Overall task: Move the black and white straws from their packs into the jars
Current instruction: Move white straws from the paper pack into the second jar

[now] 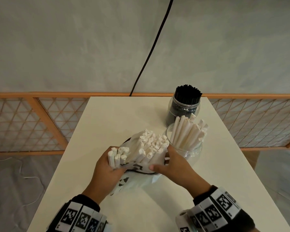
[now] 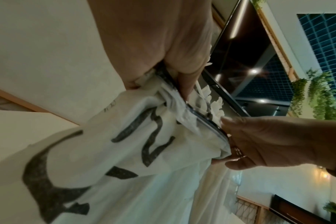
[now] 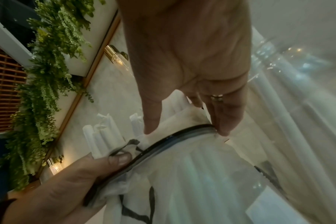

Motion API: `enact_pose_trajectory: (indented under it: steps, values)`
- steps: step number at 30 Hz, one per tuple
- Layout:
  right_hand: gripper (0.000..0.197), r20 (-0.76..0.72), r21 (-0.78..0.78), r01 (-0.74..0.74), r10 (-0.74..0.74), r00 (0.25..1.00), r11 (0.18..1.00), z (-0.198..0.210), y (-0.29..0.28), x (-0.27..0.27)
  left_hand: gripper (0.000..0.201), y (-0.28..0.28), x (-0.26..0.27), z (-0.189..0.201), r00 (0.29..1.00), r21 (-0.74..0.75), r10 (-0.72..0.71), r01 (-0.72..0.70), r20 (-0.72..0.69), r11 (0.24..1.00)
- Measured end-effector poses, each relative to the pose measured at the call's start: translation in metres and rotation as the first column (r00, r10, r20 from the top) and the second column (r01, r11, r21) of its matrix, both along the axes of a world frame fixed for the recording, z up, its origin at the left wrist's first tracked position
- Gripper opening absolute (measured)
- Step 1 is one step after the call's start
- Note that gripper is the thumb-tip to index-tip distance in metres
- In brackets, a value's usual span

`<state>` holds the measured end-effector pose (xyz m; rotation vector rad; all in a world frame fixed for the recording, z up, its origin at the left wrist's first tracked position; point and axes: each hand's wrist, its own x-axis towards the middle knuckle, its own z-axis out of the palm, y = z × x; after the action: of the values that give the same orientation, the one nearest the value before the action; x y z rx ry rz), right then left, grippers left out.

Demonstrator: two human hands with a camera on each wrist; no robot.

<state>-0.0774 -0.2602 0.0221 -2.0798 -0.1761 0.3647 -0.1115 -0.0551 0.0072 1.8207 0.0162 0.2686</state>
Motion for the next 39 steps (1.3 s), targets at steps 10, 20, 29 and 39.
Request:
enact_pose_trajectory:
  steps: [10,20,29,39]
  values:
    - [0.080,0.046,0.331,0.118,-0.141,0.989,0.936,-0.016,0.023,0.016,0.037,0.006,-0.005,-0.021,0.993,-0.027,0.018,-0.021,-0.119,0.999]
    - [0.021,0.036,0.329,0.102,-0.121,0.992,0.939,-0.016,0.028,0.014,0.065,0.006,-0.002,-0.027,0.986,0.056,0.002,0.008,-0.168,0.998]
    - [0.013,0.079,0.498,0.129,-0.193,0.978,0.858,0.018,0.017,0.016,0.041,0.006,0.007,-0.027,0.977,0.088,0.069,-0.052,-0.200,0.995]
    - [0.009,0.253,0.731,0.142,-0.459,0.851,0.667,0.108,-0.034,0.028,0.034,0.005,0.014,-0.025,0.961,-0.050,0.091,-0.108,-0.260,0.993]
